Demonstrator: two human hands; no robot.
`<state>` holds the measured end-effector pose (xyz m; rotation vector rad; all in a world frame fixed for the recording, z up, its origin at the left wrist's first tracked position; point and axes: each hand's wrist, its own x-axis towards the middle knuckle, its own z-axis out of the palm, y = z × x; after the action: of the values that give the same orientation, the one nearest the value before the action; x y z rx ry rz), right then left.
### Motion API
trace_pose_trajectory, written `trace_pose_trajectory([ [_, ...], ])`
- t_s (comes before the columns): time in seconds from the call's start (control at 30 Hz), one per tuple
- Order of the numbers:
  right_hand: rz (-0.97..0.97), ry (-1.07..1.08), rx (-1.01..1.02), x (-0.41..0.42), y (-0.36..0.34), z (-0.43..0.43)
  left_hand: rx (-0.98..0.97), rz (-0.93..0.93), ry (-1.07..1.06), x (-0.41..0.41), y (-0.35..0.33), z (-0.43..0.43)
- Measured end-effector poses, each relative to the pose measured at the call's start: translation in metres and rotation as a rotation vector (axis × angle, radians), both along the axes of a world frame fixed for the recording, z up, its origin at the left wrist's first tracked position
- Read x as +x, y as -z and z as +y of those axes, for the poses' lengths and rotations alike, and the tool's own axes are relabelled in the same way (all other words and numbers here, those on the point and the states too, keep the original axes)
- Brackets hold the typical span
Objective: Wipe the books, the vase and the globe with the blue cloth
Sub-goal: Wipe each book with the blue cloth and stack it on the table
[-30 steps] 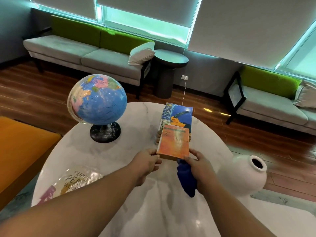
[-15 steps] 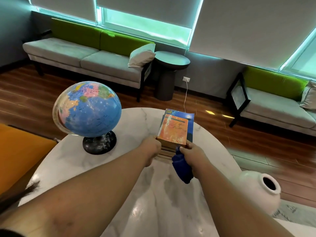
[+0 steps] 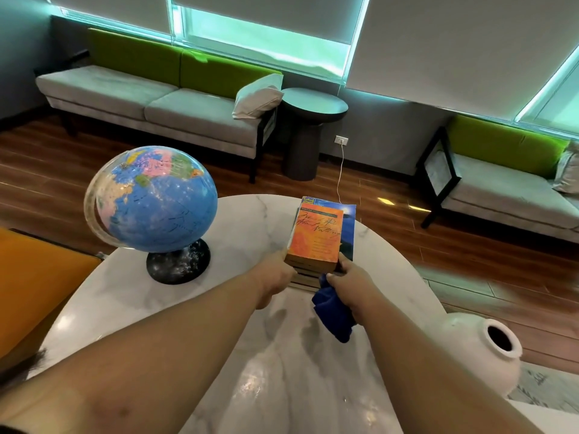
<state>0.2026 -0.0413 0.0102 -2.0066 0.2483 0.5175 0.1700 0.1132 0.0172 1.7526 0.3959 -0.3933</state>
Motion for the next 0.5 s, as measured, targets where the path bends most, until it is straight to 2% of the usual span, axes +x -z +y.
trace_pose_trajectory([
  [0.17, -0.030, -0.042, -0.058, -0.006, -0.005, 0.001, 0.017, -0.037, 0.041, -0.004, -0.003, -0.002],
  [0.3, -0.123, 0.103, 0.033, -0.031, -0.012, 0.002, 0.071, -0.108, -0.034, -0.024, -0.006, 0.003],
  [0.4, 0.062, 0.265, 0.305, -0.060, -0.007, -0.001, 0.196, -0.163, -0.117, -0.057, 0.004, 0.027],
  [0.5, 0.358, 0.381, 0.450, -0.087, 0.010, -0.009, 0.465, -0.243, -0.058, -0.103, 0.020, 0.065],
])
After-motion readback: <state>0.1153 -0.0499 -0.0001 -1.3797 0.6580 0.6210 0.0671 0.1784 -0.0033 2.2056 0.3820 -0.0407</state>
